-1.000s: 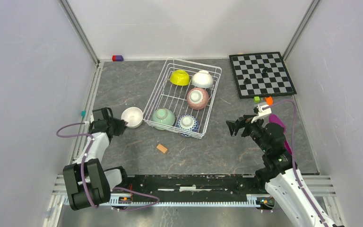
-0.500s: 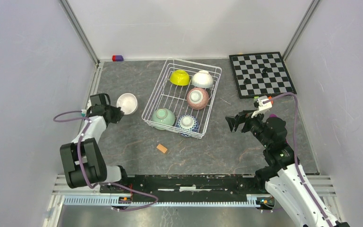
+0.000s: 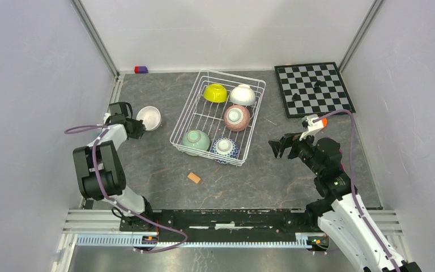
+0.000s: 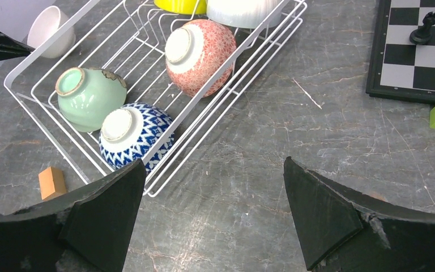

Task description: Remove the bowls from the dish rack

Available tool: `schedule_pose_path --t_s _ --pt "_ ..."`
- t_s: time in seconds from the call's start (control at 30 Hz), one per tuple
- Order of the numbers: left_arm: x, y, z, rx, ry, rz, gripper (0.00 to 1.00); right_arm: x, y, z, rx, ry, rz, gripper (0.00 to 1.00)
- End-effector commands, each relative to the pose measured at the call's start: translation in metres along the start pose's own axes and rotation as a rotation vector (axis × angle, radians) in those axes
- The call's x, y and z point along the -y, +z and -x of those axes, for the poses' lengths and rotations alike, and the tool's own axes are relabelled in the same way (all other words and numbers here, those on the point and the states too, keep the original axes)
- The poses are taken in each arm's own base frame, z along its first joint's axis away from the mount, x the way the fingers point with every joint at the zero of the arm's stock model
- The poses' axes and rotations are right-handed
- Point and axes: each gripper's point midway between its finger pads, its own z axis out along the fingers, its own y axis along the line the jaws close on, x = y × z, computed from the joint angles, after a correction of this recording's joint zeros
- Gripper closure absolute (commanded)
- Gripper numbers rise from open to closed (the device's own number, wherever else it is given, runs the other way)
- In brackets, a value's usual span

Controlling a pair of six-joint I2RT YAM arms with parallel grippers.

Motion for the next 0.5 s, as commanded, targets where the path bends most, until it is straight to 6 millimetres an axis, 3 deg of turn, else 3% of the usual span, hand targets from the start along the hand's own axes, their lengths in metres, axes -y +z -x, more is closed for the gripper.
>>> schedule_pose_path --t_s 0.0,0.1,0.3,0.4,0.47 --pt "0.014 0.004 0.010 0.029 -0.048 -0.029 0.83 -0.007 0.001 0.018 0.053 -0.008 0.027 0.02" --pt "0.011 -0.002 0.013 0.047 -0.023 -0.015 0.60 -0.007 0.001 0.020 0.058 -0.006 0.027 0.02" --pt "0.013 -0.027 0.010 0.035 0.052 -0.039 0.46 -0.009 -0.003 0.021 0.065 -0.004 0.032 0.02" --pt "0.026 -0.058 0.004 0.021 0.136 -0.131 0.40 -0.008 -0.008 0.023 0.070 -0.012 0.020 0.02" --pt "0.032 -0.085 0.005 0.047 0.201 -0.172 0.26 -0.005 -0.011 0.023 0.063 -0.022 0.005 0.02"
